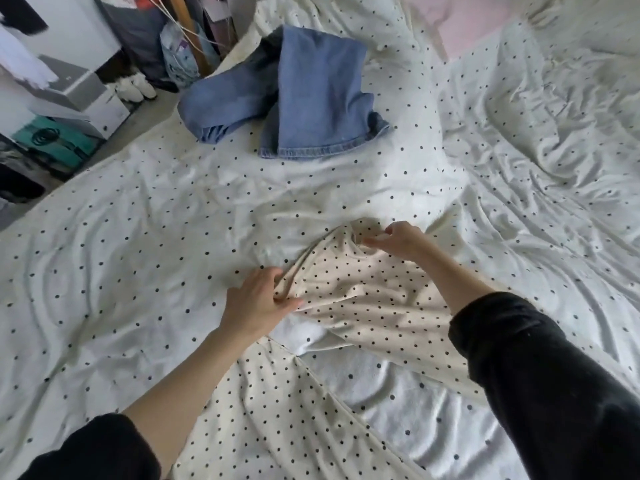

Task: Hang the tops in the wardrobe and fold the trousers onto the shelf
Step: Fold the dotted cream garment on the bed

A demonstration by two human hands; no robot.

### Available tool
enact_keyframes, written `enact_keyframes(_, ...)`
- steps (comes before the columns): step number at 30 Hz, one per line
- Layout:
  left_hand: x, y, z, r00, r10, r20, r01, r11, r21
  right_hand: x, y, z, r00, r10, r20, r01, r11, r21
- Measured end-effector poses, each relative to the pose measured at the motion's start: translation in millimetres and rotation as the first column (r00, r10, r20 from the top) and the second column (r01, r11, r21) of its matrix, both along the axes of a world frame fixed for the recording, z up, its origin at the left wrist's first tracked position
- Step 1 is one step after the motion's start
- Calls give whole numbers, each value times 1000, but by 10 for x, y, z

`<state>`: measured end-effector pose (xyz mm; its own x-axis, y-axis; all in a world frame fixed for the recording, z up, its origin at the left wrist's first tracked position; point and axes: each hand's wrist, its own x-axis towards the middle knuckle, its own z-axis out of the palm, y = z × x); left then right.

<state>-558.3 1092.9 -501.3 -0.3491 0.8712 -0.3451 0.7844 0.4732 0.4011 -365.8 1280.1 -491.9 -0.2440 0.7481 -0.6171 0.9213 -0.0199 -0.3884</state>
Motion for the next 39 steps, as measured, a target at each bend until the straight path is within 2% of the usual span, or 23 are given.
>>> enact_keyframes(2,13,74,-5,997,59,51,-56,997,-59,-92,34,-54,998,-11,64,11,1000,0)
enact_keyframes(4,7,116,-2,998,28,57,-22,995,-94,-173,67,-20,998,-67,16,67,997,-45)
enact_keyframes(7,-39,96,26,989,-24,147,28,999,-25,-272,116,40,988,-141,-56,131,979,-160)
enact_keyframes(9,-70,41,67,965,18,260,-32,998,47,-358,136,50,990,-135,-25,133,989,-64)
enact_keyframes(12,-135,-29,151,902,117,416,-192,971,144,-509,150,103,991,-121,-62,129,982,136)
enact_keyframes(14,-204,-40,188,884,142,446,-252,948,196,-614,196,195,988,-92,-123,124,951,285)
enact_keyframes(17,-289,-42,199,917,159,366,-254,940,229,-759,254,327,971,-59,-233,149,907,395)
enact_keyframes(21,-323,-79,110,966,215,143,-234,963,137,-836,296,332,979,-43,-200,134,875,464)
enact_keyframes(24,-361,-51,6,948,290,130,-296,955,27,-773,242,251,992,9,-126,45,905,424)
enact_keyframes(27,-354,21,-84,958,276,75,-278,960,22,-685,65,170,976,159,-151,-106,945,310)
enact_keyframes(30,-327,89,-137,974,225,-20,-224,974,13,-561,-186,163,964,208,-165,-134,918,374)
enact_keyframes(34,-262,-35,-159,973,216,-76,-196,958,210,-271,-789,172,966,205,-156,-120,895,431)
enact_keyframes(39,52,-531,-77,971,236,40,-235,910,340,144,-1727,86,961,250,-119,-180,892,415)
